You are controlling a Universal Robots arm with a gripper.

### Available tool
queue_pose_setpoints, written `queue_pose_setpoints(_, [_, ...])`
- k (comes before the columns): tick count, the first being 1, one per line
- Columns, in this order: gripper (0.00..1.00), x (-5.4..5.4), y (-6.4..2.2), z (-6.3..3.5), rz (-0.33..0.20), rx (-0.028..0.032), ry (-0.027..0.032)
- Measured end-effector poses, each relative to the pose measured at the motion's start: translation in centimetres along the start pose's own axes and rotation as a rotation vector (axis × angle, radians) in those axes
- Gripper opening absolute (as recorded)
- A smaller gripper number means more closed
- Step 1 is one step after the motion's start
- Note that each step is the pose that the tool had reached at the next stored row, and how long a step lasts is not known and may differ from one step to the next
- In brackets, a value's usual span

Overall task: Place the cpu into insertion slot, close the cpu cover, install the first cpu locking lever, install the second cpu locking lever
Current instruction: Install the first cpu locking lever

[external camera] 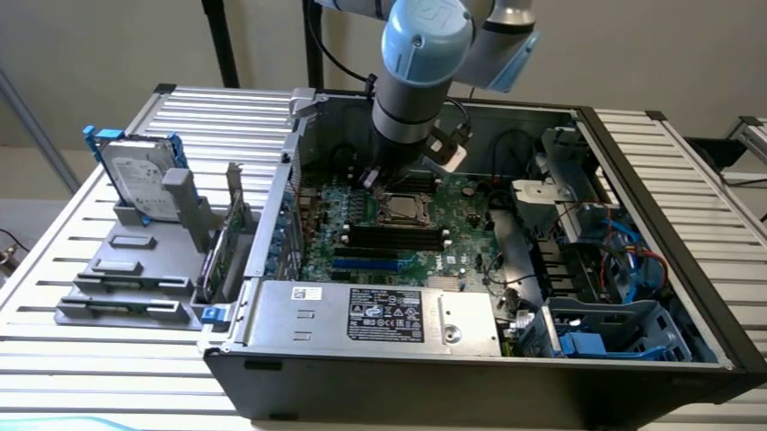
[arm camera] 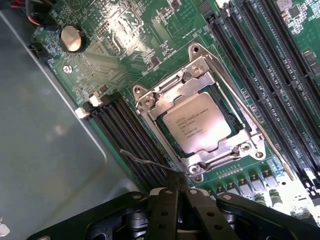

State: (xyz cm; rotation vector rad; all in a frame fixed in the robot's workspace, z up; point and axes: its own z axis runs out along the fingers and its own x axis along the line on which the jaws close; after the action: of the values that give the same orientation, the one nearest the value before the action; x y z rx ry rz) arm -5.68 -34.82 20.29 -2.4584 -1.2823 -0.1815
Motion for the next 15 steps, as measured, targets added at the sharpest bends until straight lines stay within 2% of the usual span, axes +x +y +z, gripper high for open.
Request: queue_pose_setpoints(15, [0.11, 0.35, -0.20, 0.40, 0.000, -0.0008, -0.0016])
